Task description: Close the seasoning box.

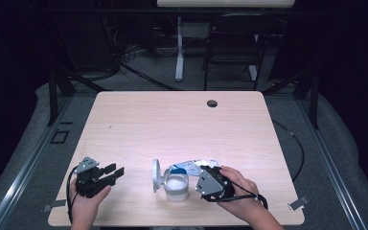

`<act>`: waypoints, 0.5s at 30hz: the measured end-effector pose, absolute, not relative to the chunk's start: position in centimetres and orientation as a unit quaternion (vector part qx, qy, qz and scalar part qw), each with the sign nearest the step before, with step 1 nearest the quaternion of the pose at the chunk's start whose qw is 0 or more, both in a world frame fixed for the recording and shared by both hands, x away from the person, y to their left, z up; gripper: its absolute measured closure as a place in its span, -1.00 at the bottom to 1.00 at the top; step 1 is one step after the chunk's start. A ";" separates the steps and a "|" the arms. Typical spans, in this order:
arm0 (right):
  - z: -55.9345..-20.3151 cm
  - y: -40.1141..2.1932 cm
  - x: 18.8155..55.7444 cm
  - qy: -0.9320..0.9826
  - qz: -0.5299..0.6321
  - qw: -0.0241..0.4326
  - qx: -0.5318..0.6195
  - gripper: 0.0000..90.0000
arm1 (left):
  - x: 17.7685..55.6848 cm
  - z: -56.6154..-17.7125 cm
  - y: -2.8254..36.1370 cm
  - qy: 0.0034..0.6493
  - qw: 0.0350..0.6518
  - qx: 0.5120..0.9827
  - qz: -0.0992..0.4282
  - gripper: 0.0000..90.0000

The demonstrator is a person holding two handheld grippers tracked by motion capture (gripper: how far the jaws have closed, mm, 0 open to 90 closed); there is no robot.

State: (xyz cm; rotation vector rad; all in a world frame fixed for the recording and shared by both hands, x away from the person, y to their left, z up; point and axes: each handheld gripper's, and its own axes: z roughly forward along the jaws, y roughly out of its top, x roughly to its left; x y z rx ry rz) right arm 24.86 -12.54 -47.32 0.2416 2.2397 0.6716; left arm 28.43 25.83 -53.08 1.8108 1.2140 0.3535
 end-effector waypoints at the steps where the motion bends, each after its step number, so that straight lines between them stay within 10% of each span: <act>1: -47.4 -12.6 24.9 0.879 0.265 0.384 0.097 0.92 | 28.4 -53.1 25.8 0.491 0.450 0.732 0.143 0.26; 15: -47.4 -13.3 25.1 0.875 0.295 0.365 0.123 0.93 | 28.4 -53.1 25.8 0.492 0.447 0.734 0.141 0.27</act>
